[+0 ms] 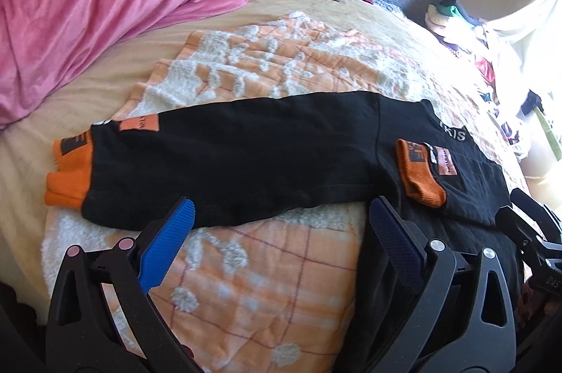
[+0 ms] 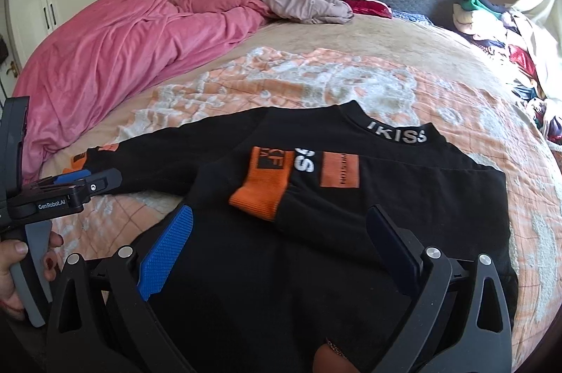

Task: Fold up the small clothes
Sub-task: 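Move the left tool to the other orange cuff and grasp it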

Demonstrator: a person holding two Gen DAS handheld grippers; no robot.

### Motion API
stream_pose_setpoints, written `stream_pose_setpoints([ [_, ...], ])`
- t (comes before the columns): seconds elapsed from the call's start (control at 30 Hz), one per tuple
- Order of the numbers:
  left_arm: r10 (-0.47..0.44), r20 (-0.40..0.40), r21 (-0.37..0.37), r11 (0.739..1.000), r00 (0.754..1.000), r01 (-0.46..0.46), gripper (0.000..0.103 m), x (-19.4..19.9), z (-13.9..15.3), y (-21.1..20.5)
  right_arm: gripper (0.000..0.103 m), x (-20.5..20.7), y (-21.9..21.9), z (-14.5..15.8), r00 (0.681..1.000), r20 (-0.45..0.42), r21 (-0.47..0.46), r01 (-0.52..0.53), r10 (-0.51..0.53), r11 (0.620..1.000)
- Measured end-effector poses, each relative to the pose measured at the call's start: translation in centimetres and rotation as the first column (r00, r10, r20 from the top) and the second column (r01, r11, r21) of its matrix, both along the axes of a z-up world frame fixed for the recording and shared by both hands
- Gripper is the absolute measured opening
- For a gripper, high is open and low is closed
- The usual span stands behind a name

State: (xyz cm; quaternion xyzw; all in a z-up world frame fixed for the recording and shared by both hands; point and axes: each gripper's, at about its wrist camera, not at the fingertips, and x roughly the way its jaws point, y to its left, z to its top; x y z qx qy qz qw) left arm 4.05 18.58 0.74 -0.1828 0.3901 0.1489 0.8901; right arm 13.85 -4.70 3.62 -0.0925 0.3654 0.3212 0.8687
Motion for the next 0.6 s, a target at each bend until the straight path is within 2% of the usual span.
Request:
stream_pose_setpoints([
  [0.27,0.085,-0.007,-0.065,0.994,0.996,-0.085,0.093,-2.6,-0.9,2.7,0.098,-1.2,2.1,0.2,0.999,0.000,-0.014,-0.035,0.035,0.999],
  [0.6,0.210,-0.024,-0.146,0.966,0.977,-0.211,0.093,-5.2,-2.9,6.7,0.098,-2.1,3.2,0.4,0.999,0.001,-0.022,-0.053,0.053,0.998],
])
